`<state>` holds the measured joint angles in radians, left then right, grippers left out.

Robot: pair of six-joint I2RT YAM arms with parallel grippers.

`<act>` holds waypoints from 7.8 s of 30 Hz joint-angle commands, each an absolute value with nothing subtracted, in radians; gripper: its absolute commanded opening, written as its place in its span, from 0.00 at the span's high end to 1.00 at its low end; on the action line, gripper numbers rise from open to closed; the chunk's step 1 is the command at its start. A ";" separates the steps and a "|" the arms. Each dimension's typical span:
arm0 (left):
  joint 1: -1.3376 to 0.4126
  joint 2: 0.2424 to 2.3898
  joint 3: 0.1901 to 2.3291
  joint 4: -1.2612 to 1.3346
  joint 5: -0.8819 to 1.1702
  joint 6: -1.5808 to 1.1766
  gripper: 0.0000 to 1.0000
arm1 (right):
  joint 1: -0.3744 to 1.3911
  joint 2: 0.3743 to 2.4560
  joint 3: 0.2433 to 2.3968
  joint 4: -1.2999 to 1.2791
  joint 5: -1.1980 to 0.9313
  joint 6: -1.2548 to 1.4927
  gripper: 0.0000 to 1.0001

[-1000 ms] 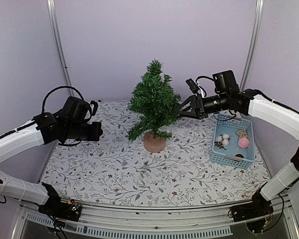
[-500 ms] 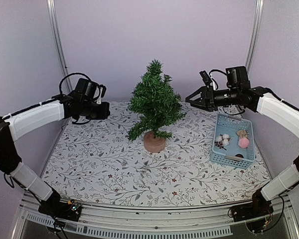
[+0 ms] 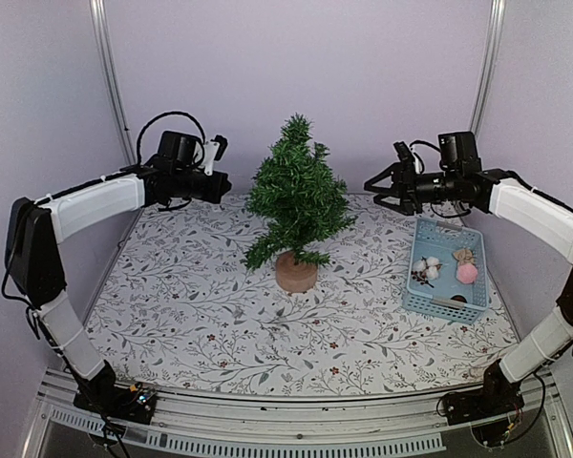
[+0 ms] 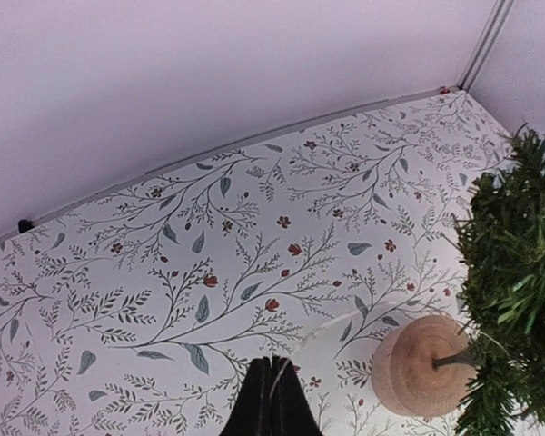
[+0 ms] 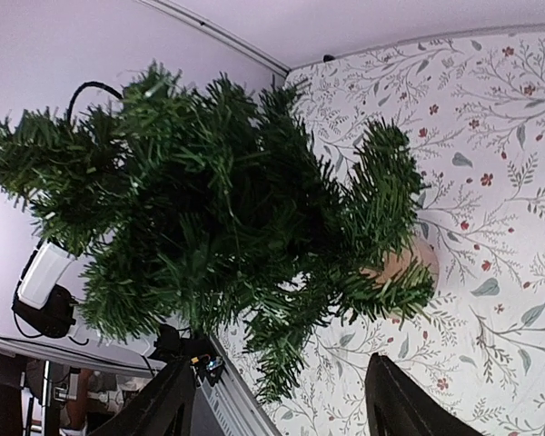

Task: Decorate the small christmas tree

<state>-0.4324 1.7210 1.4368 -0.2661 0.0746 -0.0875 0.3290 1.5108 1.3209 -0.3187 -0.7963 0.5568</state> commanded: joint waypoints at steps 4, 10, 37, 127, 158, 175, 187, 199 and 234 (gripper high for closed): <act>-0.418 1.659 1.340 -0.152 0.175 -0.077 1.00 | 0.426 1.414 1.067 -0.136 -0.870 0.724 0.29; -0.417 1.641 1.315 -0.124 0.178 -0.093 1.00 | 0.458 1.432 1.032 -0.124 -0.969 0.708 0.19; -0.435 1.644 1.282 -0.062 0.187 -0.111 1.00 | 0.581 1.653 0.992 0.179 -0.999 0.820 0.76; -0.566 1.882 1.335 0.256 0.349 0.615 1.00 | 0.243 1.868 1.515 -0.530 -0.667 0.364 1.00; -0.568 1.639 1.039 0.283 0.367 0.514 0.47 | 0.177 1.933 1.563 -0.540 -0.612 0.327 1.00; -0.476 1.702 1.083 0.411 0.410 0.200 0.45 | 0.139 1.968 1.684 -0.512 -0.669 0.334 0.55; -0.449 1.838 1.211 0.400 0.397 -0.139 0.48 | 0.112 1.654 1.324 -0.464 -0.664 0.490 0.26; -0.444 1.794 1.179 0.382 0.373 -0.119 0.48 | 0.186 1.633 1.020 -0.074 -0.674 0.742 0.41; -0.382 1.644 1.056 0.325 0.310 -0.080 0.48 | 0.293 2.199 1.312 0.105 -0.897 0.596 0.56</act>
